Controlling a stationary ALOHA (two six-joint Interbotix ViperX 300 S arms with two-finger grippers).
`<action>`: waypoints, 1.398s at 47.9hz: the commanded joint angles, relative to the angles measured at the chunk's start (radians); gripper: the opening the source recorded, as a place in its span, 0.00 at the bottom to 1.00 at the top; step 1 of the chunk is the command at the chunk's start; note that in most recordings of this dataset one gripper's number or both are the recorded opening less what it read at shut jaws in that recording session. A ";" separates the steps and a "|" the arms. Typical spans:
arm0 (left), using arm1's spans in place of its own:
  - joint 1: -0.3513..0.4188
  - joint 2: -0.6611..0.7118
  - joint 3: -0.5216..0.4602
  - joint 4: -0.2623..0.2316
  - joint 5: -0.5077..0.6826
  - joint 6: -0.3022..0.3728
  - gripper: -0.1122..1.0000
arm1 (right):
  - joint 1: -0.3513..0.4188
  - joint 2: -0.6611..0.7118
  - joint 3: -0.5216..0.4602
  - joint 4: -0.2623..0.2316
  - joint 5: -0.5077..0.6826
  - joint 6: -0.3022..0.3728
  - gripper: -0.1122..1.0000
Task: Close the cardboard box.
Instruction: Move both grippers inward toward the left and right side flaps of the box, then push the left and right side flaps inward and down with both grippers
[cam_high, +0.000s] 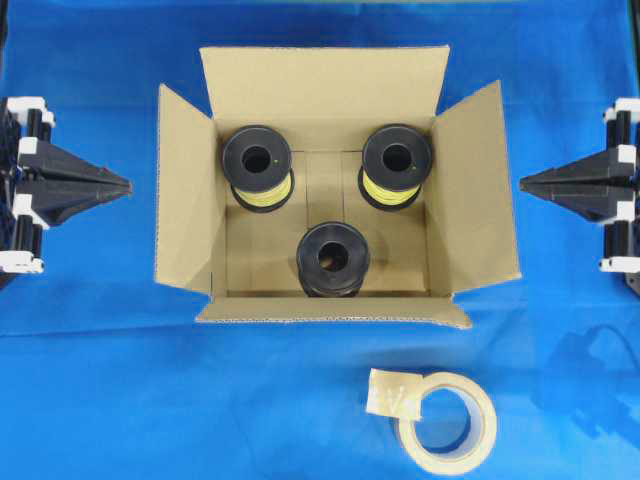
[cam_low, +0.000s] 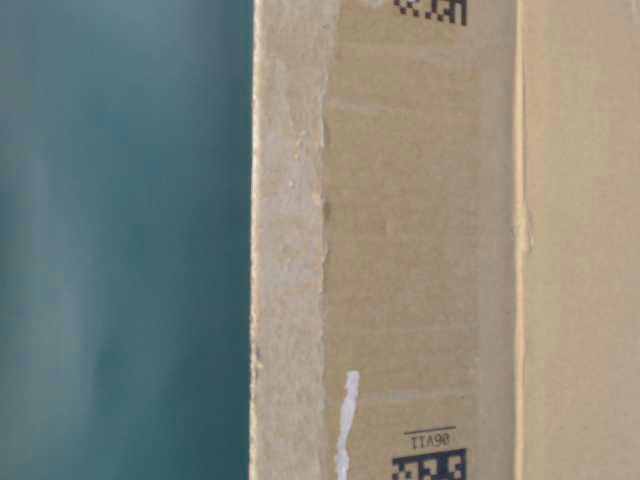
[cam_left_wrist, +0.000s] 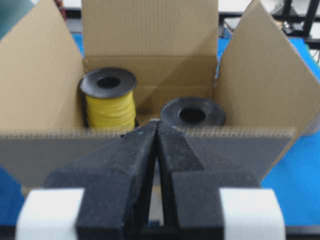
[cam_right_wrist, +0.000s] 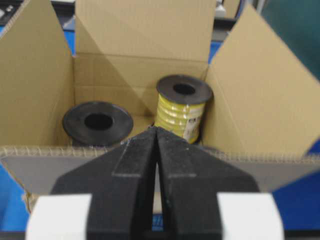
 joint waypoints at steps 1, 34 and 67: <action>0.003 0.041 0.029 -0.003 -0.078 -0.005 0.10 | -0.002 0.026 0.025 0.020 -0.064 0.002 0.10; -0.006 0.353 0.095 -0.003 -0.376 -0.051 0.10 | 0.006 0.330 0.114 0.046 -0.422 0.052 0.10; 0.000 0.660 -0.204 -0.003 -0.400 -0.029 0.10 | 0.037 0.690 -0.230 0.026 -0.394 0.041 0.10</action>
